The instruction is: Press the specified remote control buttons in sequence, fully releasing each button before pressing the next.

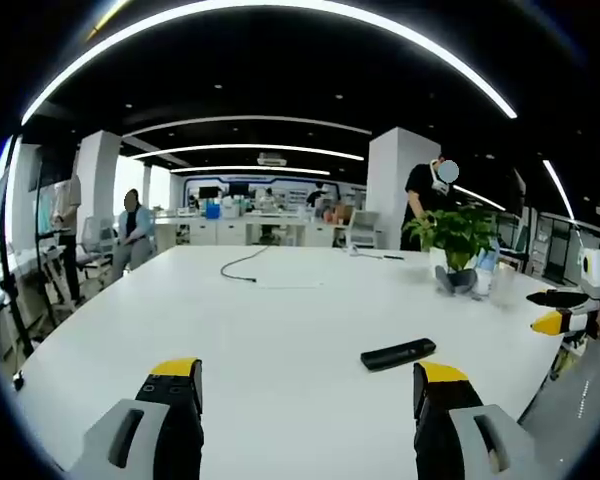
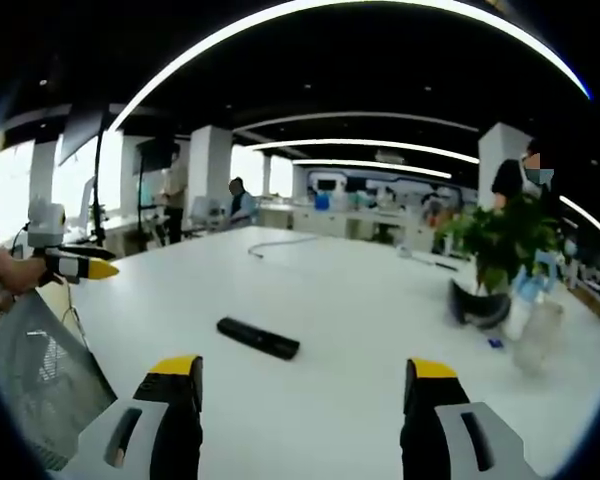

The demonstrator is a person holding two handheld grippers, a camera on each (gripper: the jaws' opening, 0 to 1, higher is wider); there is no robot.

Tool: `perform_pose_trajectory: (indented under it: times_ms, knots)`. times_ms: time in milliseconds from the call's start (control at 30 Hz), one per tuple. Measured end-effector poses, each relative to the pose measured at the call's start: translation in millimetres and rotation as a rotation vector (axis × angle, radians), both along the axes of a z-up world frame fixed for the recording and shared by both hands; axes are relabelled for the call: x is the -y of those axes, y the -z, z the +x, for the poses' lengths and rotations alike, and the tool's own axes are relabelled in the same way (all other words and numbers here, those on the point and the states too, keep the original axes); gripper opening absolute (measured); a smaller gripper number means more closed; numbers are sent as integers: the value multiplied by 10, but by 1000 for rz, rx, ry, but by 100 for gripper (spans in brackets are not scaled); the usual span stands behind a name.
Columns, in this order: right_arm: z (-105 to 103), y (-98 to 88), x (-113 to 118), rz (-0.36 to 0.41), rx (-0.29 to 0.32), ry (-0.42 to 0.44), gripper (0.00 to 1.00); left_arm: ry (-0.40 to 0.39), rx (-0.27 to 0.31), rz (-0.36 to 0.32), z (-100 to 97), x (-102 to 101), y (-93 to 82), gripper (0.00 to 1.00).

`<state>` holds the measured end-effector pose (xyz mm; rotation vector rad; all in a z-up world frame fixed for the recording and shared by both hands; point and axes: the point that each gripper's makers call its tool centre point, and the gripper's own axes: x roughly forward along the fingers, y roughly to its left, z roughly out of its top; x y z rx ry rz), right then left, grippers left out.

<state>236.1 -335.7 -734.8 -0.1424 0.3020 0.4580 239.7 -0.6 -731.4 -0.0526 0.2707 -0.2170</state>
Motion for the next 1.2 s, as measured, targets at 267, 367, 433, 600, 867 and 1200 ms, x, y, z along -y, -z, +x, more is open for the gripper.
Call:
perform_pose_trajectory:
  times_ms: [267,367,433,600,867,1200]
  knots:
    - [-9,14,2,-10,-8,0,80,-1,1,-1,4,-8,-2,90]
    - [-12,21,-3,-14,-11,-2,80,-1,-1,1,1,-9,1,90]
    - [-14,36,-3,-20,-17,-4,80,-1,-2,-1,2,-9,3,90]
    - [-19,55,-13,-30,-23,-10,80,4,-6,4,4,-4,14,90]
    - [-23,61,-9,-29,-26,-10,79,6,-11,4,-12,15,15,90]
    - [-29,70,-6,-35,-30,-12,77,8,-15,11,-8,5,30,90]
